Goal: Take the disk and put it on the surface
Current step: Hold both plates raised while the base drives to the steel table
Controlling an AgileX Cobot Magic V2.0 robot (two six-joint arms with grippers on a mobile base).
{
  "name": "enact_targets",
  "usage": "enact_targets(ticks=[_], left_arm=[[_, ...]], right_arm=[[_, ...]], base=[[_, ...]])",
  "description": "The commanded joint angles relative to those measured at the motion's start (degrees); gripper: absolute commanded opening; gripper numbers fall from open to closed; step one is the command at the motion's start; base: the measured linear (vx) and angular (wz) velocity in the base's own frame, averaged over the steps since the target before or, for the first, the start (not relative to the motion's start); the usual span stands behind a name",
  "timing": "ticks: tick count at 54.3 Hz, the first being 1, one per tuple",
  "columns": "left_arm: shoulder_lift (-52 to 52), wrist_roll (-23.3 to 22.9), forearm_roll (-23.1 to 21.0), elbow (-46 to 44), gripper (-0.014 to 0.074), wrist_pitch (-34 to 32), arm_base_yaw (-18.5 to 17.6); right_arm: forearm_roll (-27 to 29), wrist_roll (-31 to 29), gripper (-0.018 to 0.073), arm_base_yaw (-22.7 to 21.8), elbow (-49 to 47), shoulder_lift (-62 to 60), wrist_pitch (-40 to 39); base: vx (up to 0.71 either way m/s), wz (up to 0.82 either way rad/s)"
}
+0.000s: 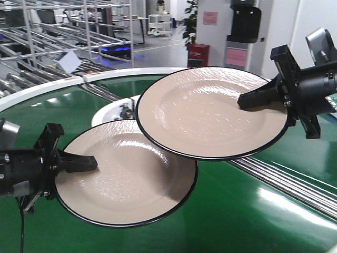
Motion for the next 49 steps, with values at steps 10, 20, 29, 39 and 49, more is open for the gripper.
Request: enact_targets(ticks=[10,20,29,39,49], left_arm=[[-2.5,-0.9,-6.5,-1.8,-0.0001,0.8,-0.2],[-2.5,-0.9,-6.5,-1.8,-0.0001,0.8,-0.2],[-2.5,-0.9,-6.5,-1.8,-0.0001,0.8,-0.2],[-2.5,-0.9,-6.5,-1.8,-0.0001,0.9,-0.2],[-2.5,-0.9,-6.5,-1.8,-0.0001,0.8,-0.2]], right_arm=[[6.7,0.3,-0.0005,-0.2,-2.3,-2.7,-3.4],[6.7,0.3,-0.0005,-0.2,-2.3,-2.7,-3.4],[6.7,0.3,-0.0005,-0.2,-2.3,-2.7,-3.4],[6.7,0.3,-0.0005,-0.2,-2.3,-2.7,-3.4],[6.7,0.3,-0.0005,-0.2,-2.3,-2.7,-3.4]], base=[[-0.27,-0.37],[-0.25,-0.53],[-0.21,-0.67],[-0.18,-0.74],[-0.14,-0.73]])
